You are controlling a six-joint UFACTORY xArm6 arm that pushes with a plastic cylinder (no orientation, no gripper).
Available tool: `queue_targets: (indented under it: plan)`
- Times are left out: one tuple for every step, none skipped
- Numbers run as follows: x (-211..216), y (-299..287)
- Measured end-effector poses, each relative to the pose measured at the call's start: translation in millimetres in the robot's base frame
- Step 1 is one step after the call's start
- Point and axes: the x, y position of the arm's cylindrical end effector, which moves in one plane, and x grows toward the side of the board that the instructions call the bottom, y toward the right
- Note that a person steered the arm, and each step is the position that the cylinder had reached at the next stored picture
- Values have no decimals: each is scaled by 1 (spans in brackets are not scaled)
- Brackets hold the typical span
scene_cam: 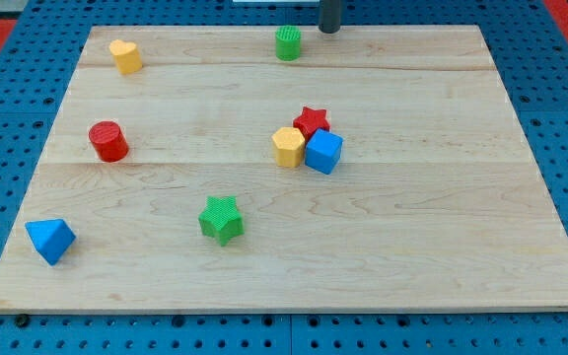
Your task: Slide the green circle towards the red star
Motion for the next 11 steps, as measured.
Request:
queue_targets:
  plan:
    - [0,-21]
    - [1,-61]
    - [2,-90]
    - [26,-82]
    - [35,-71]
    - [34,-47]
    - [39,-17]
    - [43,-17]
    - [66,4]
    - [107,35]
    - [112,30]
